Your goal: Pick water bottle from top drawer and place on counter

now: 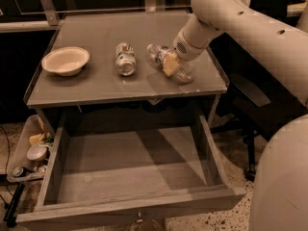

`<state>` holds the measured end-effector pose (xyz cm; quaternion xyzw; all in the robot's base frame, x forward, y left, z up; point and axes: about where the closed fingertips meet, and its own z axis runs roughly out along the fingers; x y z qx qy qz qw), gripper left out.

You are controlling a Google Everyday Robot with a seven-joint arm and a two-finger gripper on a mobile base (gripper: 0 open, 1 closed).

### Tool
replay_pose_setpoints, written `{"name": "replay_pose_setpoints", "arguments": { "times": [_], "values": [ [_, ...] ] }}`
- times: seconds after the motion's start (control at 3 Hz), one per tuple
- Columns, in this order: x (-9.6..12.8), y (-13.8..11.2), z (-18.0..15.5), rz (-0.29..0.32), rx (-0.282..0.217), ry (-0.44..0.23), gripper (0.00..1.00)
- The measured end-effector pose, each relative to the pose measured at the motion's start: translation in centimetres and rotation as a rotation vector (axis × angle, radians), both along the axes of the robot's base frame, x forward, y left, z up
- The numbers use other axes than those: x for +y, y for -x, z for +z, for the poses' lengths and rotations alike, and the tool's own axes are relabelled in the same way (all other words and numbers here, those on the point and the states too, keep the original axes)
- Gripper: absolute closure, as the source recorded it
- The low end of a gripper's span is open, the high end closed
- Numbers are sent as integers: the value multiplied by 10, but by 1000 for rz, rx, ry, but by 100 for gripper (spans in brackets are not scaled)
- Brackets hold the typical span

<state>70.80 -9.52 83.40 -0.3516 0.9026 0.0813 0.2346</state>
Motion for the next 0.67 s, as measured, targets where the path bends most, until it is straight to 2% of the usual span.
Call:
{"name": "replay_pose_setpoints", "arguments": {
  "times": [0.67],
  "values": [
    [0, 0, 0, 0, 0, 0, 35]
  ]
}}
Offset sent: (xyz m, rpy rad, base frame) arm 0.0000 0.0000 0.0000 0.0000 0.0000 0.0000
